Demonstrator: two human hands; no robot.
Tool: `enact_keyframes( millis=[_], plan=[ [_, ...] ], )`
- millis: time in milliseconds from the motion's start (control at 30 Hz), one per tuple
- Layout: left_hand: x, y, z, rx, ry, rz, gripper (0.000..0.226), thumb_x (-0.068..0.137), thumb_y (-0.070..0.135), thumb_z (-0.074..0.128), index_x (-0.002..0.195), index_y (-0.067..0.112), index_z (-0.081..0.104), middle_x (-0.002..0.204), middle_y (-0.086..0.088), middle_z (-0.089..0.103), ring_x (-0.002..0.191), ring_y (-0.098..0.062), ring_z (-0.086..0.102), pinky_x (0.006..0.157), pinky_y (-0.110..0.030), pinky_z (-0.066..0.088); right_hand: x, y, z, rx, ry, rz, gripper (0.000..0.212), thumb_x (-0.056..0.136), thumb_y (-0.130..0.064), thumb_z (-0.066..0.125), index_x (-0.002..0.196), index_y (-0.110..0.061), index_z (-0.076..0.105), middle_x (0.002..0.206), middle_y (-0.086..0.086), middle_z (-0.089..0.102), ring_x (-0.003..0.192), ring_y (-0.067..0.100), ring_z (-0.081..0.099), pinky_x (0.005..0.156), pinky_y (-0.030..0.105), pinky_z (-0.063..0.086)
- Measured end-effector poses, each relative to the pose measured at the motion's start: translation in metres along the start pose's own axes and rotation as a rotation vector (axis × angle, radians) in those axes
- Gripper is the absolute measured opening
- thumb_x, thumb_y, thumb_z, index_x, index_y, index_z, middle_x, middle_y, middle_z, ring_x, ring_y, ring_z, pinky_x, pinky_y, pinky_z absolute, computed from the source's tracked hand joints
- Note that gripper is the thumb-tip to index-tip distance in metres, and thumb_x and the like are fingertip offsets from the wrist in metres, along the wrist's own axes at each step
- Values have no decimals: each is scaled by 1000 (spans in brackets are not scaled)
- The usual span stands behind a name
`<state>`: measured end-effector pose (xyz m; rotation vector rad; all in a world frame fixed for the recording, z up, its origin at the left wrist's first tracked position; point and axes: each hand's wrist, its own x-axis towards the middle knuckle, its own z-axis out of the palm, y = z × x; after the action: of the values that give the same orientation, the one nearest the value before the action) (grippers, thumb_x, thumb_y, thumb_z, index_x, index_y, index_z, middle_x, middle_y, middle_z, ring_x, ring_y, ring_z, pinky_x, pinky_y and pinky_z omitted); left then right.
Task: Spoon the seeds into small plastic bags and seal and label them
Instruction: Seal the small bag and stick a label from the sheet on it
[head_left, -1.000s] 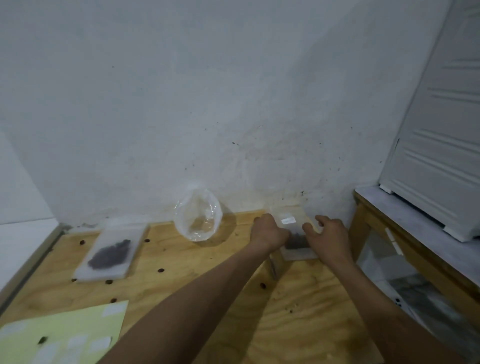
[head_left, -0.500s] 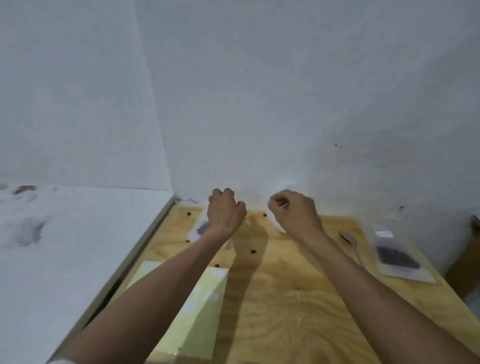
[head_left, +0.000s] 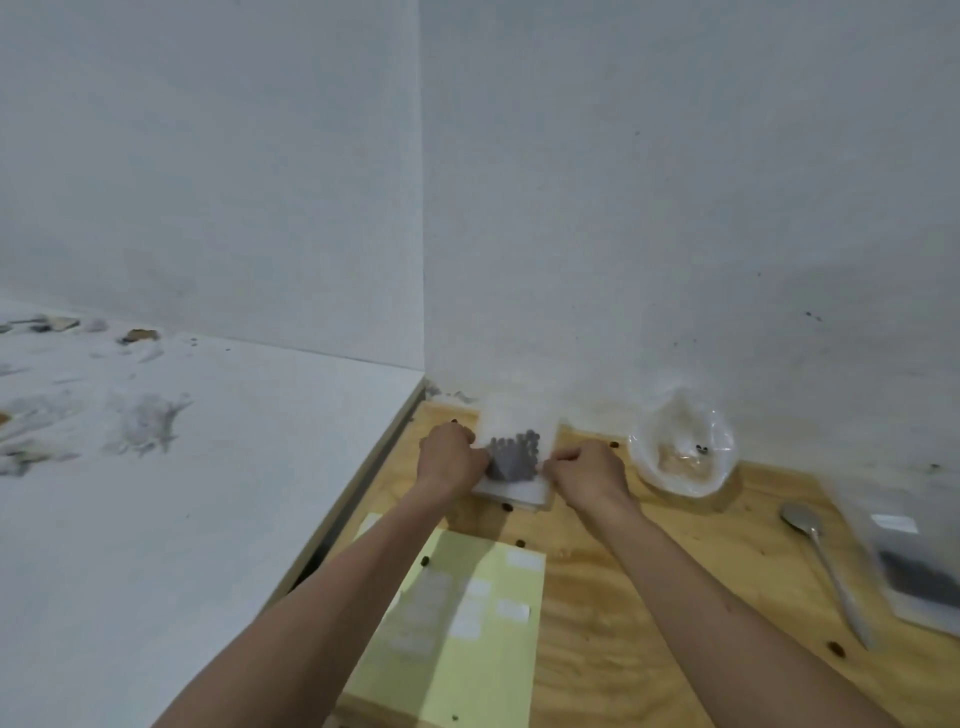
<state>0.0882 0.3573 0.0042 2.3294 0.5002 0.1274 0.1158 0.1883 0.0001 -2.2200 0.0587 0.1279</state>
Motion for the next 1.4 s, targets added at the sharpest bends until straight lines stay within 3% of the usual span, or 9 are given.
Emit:
enact_keyframes(
  millis=[67, 167, 467, 633, 733, 967, 1067, 1200, 1400],
  plan=[
    [0, 1, -2, -132, 29, 0, 38, 91, 18, 69, 126, 3, 68, 125, -12, 69, 115, -26, 64, 96, -37, 53, 3, 1, -5, 98, 10, 13, 15, 87, -15, 69, 76, -23, 74, 88, -2, 74, 86, 22, 70, 83, 43, 60],
    [0, 4, -6, -387, 40, 26, 22, 93, 24, 70, 101, 4, 74, 93, -6, 70, 81, -16, 63, 71, -33, 54, 10, 6, -16, 242, 29, 7, 7, 88, -18, 73, 85, -24, 71, 97, -2, 74, 94, 22, 70, 83, 43, 59],
    [-13, 3, -50, -772, 6, 187, 17, 94, 35, 72, 95, 19, 75, 93, -4, 77, 94, -24, 72, 95, -48, 57, -6, -24, -25, 420, -20, -167, 10, 87, -18, 78, 94, -17, 71, 95, 3, 75, 86, 19, 70, 81, 35, 56],
    [-23, -22, -69, -871, 138, 143, 10, 101, 11, 57, 103, 8, 67, 75, 7, 76, 75, -10, 69, 81, -37, 57, -40, -35, 5, 182, -41, -282, 16, 90, -27, 75, 102, -20, 68, 97, -9, 67, 87, 6, 63, 67, 19, 46],
    [-28, -40, -82, -885, 170, 105, 16, 97, 7, 54, 110, 13, 63, 82, -3, 77, 79, -21, 67, 75, -39, 51, -64, -46, 27, -31, -278, -440, 6, 90, -20, 73, 91, -16, 76, 80, -12, 68, 70, -3, 61, 56, 10, 41],
    [-40, -59, -86, -882, 267, 7, 10, 97, 13, 56, 102, 15, 63, 91, -2, 79, 79, -11, 69, 73, -31, 48, -97, -60, 74, -504, -569, -499, 29, 79, -42, 81, 75, -13, 81, 60, 0, 67, 50, 15, 51, 53, 30, 41],
    [-45, -61, -86, -860, 274, 4, 12, 98, 13, 54, 106, 13, 63, 93, -4, 79, 64, 2, 67, 66, -26, 46, -99, -65, 84, -546, -578, -425, 33, 73, -42, 85, 79, -10, 82, 76, 8, 77, 63, 24, 67, 60, 34, 49],
    [-45, -64, -84, -874, 261, 10, 8, 97, 17, 57, 102, 14, 63, 89, -1, 79, 89, -14, 74, 83, -36, 52, -101, -68, 91, -580, -592, -415, 27, 70, -29, 86, 87, -8, 81, 86, 8, 79, 79, 23, 75, 76, 42, 64],
    [-45, -64, -80, -889, 226, 48, 22, 99, 24, 60, 111, 5, 61, 93, 0, 79, 93, -18, 75, 93, -42, 53, -104, -70, 71, -330, -667, -401, 27, 84, -20, 71, 68, 2, 73, 77, 17, 77, 62, 30, 65, 64, 36, 55]
  ],
)
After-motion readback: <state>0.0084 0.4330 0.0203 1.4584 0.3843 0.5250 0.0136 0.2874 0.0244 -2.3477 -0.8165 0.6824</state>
